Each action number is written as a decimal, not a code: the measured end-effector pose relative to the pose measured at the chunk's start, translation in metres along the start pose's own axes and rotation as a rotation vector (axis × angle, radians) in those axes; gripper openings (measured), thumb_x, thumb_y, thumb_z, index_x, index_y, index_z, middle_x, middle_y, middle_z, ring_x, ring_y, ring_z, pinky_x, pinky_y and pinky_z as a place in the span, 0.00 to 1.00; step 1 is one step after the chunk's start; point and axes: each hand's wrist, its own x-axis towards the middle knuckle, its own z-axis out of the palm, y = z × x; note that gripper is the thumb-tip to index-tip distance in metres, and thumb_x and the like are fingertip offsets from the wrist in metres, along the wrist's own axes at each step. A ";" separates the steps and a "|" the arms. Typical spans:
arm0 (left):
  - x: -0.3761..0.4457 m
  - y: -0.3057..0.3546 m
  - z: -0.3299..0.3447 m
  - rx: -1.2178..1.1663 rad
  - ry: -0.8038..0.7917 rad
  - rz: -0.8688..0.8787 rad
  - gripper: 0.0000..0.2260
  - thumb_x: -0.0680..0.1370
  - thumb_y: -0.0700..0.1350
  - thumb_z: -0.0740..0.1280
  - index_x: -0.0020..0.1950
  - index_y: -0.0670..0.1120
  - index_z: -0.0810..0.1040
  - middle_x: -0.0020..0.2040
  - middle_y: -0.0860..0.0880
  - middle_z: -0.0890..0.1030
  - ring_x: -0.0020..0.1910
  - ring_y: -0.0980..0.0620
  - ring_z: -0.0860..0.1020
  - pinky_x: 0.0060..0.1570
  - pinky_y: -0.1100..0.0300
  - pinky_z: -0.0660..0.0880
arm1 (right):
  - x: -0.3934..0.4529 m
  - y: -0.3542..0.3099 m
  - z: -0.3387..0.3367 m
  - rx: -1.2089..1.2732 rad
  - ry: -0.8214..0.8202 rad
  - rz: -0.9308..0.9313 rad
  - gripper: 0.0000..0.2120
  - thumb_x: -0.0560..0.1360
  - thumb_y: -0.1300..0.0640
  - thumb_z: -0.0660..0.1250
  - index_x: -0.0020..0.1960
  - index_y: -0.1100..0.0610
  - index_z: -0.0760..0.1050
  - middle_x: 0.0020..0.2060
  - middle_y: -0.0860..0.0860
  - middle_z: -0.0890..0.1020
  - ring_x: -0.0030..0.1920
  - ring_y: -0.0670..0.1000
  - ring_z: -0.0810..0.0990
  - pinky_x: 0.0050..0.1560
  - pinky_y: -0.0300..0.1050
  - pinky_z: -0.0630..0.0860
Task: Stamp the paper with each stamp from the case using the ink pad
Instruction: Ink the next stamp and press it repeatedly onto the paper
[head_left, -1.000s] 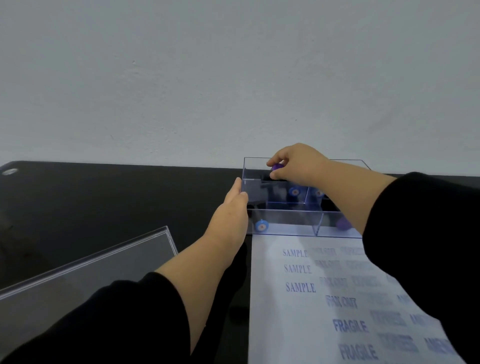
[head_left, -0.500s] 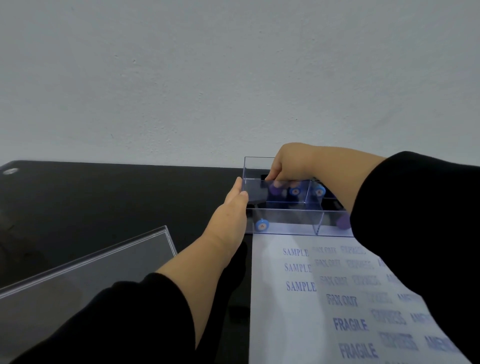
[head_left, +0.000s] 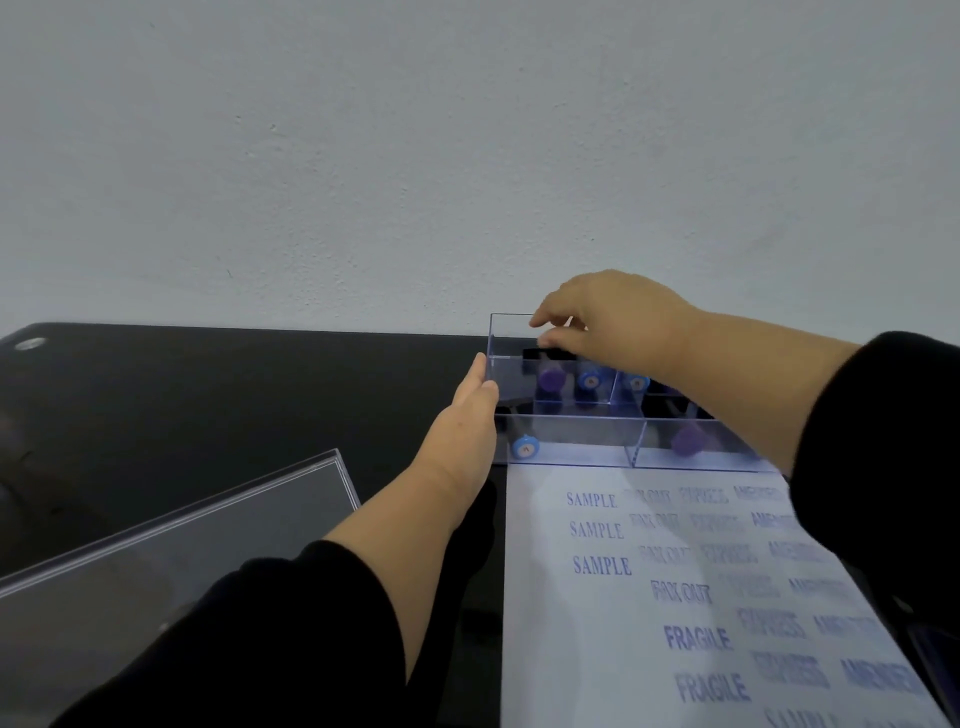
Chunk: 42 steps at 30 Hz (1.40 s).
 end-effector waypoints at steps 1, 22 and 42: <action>0.000 0.000 0.000 0.000 -0.001 0.017 0.20 0.80 0.52 0.56 0.73 0.62 0.62 0.60 0.52 0.74 0.61 0.50 0.73 0.68 0.50 0.66 | -0.007 -0.001 0.000 -0.001 0.005 -0.055 0.14 0.78 0.49 0.63 0.62 0.49 0.76 0.55 0.48 0.78 0.50 0.45 0.72 0.52 0.42 0.69; 0.005 -0.001 0.001 -0.100 0.010 0.006 0.20 0.82 0.47 0.54 0.74 0.59 0.63 0.67 0.48 0.72 0.65 0.49 0.71 0.68 0.50 0.66 | 0.018 -0.029 0.014 0.163 -0.742 -0.138 0.16 0.76 0.61 0.65 0.64 0.52 0.75 0.50 0.54 0.82 0.37 0.41 0.79 0.47 0.39 0.77; -0.009 0.026 -0.001 0.119 0.119 -0.116 0.21 0.83 0.42 0.52 0.77 0.47 0.56 0.76 0.45 0.61 0.71 0.45 0.64 0.69 0.54 0.62 | -0.014 0.002 -0.018 0.583 -0.487 0.087 0.10 0.72 0.61 0.72 0.51 0.50 0.80 0.37 0.51 0.81 0.36 0.49 0.76 0.36 0.35 0.74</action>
